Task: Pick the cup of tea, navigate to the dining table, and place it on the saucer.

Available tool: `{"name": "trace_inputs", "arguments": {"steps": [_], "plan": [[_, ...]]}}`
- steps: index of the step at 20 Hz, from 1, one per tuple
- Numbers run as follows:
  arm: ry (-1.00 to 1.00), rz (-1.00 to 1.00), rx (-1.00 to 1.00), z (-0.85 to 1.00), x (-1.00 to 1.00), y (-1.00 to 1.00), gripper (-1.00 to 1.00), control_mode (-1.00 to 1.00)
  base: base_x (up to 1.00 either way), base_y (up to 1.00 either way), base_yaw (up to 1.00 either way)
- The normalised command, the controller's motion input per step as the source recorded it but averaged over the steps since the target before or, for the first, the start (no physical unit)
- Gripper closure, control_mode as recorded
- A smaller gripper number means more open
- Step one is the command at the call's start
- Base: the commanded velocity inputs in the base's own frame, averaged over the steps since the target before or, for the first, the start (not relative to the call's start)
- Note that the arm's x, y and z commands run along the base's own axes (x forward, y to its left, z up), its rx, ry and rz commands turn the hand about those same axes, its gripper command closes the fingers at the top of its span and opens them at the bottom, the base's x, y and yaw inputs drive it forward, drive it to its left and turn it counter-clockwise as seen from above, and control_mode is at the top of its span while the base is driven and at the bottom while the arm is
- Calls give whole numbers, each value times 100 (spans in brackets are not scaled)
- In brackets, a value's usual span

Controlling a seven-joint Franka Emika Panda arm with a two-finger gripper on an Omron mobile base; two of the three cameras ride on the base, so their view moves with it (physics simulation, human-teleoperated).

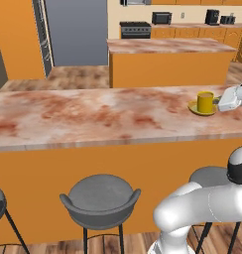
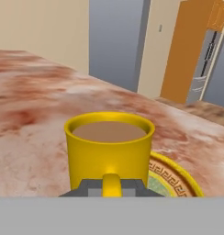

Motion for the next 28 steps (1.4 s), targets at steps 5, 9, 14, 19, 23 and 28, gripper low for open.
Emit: {"name": "trace_inputs", "arguments": {"steps": [5,9,14,19,23,28], "plan": [[0,0,1,0,18,0,100,-100,0,0,0],[0,0,0,0,17,0,100,-100,0,0,0],[0,0,0,-6,4,-2,100,-100,0,0,0],[0,0,0,-12,0,-4,100,-100,0,0,0],[0,0,0,-11,0,-3,100,-100,0,0,0],[0,0,0,-4,2,0,100,-100,0,0,0]]}}
